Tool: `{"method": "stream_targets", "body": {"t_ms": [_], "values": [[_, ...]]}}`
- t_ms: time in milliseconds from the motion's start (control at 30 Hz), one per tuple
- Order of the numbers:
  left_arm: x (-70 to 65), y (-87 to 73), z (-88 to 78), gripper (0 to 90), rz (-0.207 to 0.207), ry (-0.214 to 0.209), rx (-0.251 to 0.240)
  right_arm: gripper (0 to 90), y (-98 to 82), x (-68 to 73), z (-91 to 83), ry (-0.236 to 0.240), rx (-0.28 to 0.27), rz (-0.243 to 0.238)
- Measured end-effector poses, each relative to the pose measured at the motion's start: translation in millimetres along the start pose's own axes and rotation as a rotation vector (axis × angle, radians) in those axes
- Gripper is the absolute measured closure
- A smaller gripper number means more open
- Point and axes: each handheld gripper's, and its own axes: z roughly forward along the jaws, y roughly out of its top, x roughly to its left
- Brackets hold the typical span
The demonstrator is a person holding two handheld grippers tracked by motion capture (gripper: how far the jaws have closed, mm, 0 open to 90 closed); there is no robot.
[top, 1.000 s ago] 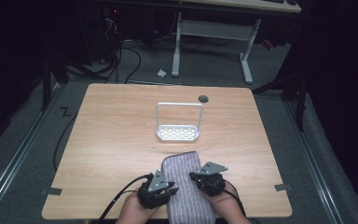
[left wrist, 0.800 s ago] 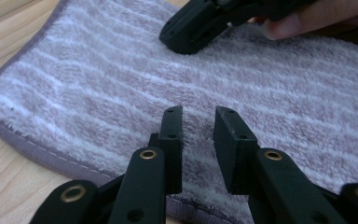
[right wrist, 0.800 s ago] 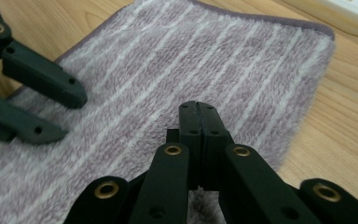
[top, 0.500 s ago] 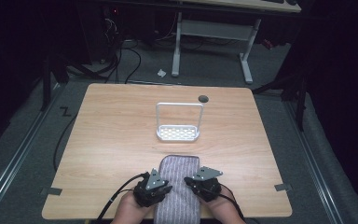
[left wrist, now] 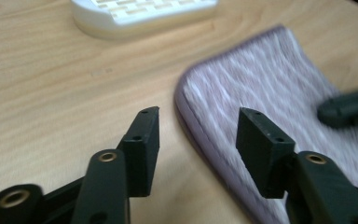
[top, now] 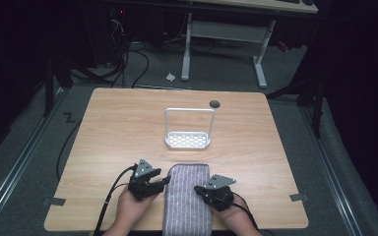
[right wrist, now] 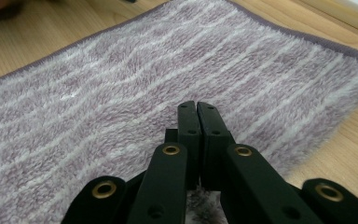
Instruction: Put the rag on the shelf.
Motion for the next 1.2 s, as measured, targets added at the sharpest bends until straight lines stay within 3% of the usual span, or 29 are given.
{"method": "stream_targets", "body": {"t_ms": [67, 133, 433, 600, 667, 733, 800, 833, 867, 900, 933, 1033, 1100, 1200], "values": [[-0.1, 3.2, 6.2, 46.7, -0.003, -0.001, 0.004, 89.1, 0.0, 0.0, 0.0, 0.0, 0.0, 0.0], [-3.8, 11.6, 24.2, 44.2, 0.036, 0.05, 0.047, 88.9, -0.2, 0.1, -0.1, -0.001, -0.001, 0.001], [-8.3, 10.8, 36.3, 49.2, 0.047, 0.046, 0.077, 87.9, -1.1, -0.5, -0.2, 0.003, -0.008, -0.001], [-13.2, 10.0, 37.2, 69.6, 0.065, 0.048, 0.082, 81.4, 0.1, -0.7, -2.3, 0.008, -0.009, 0.013], [-13.3, 9.7, 37.1, 74.6, 0.062, 0.035, 0.086, 75.2, 4.4, -6.2, -8.3, -0.009, -0.057, 0.06], [-13.0, 9.4, 36.8, 76.3, 0.054, 0.032, 0.087, 69.2, 9.7, -13.9, -10.4, -0.067, -0.082, 0.106], [-11.8, 9.5, 36.7, 77.1, 0.043, 0.027, 0.086, 59.8, 15.3, -24.3, -8.0, -0.136, -0.084, 0.168], [-11.8, 9.5, 36.7, 77.2, 0.043, 0.027, 0.086, 59.8, 15.3, -24.3, -8.0, -0.136, -0.084, 0.168], [-11.3, 9.5, 36.6, 77.2, 0.038, 0.024, 0.086, 57.1, 17.5, -29.6, -5.3, -0.173, -0.07, 0.19], [-11.0, 9.5, 36.6, 77.3, 0.033, 0.021, 0.085, 52.9, 19.0, -39.9, 1.1, -0.189, -0.071, 0.265], [-10.5, 9.4, 36.6, 77.3, 0.027, 0.018, 0.084, 52.3, 19.7, -44.3, 4.9, -0.194, -0.064, 0.296], [-9.1, 9.4, 36.3, 77.3, 0.015, 0.009, 0.085, 53.9, 20.2, -46.4, 11.0, -0.212, -0.045, 0.309], [-5.4, 9.2, 35.8, 77.2, -0.013, -0.014, 0.083, 57.4, 17.1, -45.8, 15.7, -0.213, -0.007, 0.324], [-5.1, 9.1, 35.8, 77.2, -0.016, -0.019, 0.082, 60.5, 14.7, -44.2, 15.7, -0.206, -0.021, 0.323]]}}
